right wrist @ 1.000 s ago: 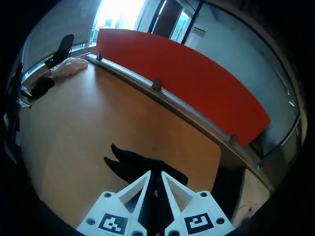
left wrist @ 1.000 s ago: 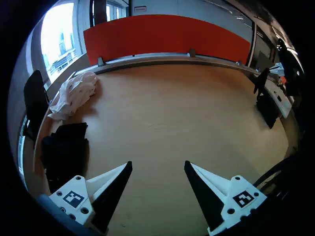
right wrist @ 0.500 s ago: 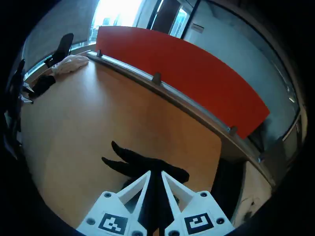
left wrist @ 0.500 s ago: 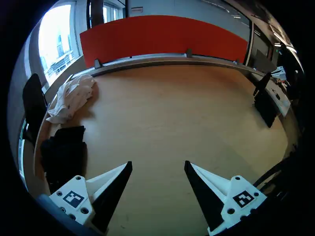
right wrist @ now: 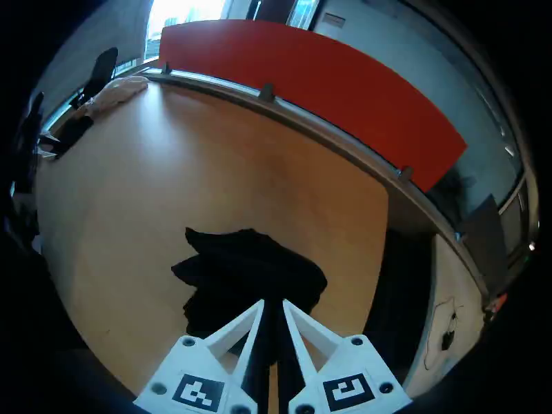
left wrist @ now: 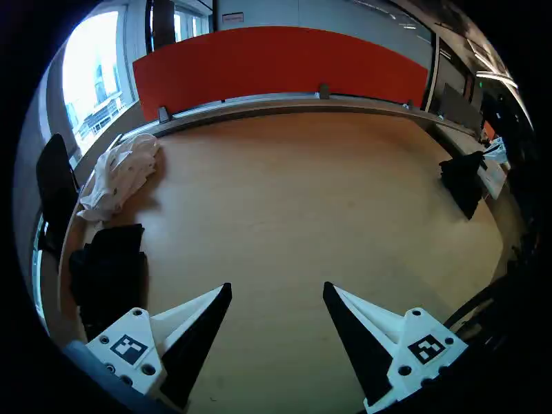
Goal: Fold towel
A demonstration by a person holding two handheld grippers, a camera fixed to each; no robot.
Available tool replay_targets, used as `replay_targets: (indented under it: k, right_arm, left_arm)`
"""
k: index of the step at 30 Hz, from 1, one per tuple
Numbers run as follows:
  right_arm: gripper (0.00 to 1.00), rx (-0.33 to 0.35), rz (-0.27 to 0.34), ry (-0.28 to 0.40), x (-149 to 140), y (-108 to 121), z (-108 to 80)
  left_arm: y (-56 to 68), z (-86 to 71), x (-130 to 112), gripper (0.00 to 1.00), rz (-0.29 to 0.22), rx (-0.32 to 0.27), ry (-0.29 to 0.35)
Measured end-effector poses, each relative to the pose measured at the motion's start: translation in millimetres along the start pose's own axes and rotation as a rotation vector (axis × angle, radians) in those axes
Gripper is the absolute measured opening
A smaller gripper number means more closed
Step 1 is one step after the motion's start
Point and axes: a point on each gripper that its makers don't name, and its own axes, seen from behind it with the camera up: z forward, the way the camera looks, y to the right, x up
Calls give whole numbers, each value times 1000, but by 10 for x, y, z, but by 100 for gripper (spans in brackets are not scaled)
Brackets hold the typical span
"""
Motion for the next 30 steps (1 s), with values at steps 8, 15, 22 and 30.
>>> replay_targets:
  k: [8, 15, 22, 30]
  right_arm:
    - [4, -12, 22, -44, -247, -6, 8]
    - [4, -27, 52, -87, -468, 14, 39]
    - [4, -30, 88, -128, -676, 9, 85]
    - [4, -40, 124, -178, -903, -8, 153]
  left_arm:
    - [-33, -7, -5, 99, 4, 3, 0]
    - [-78, -20, -24, 99, 5, 10, -2]
    - [-112, -21, -38, 99, 9, 18, -5]
    - [-126, -22, -44, 98, 12, 22, -8]
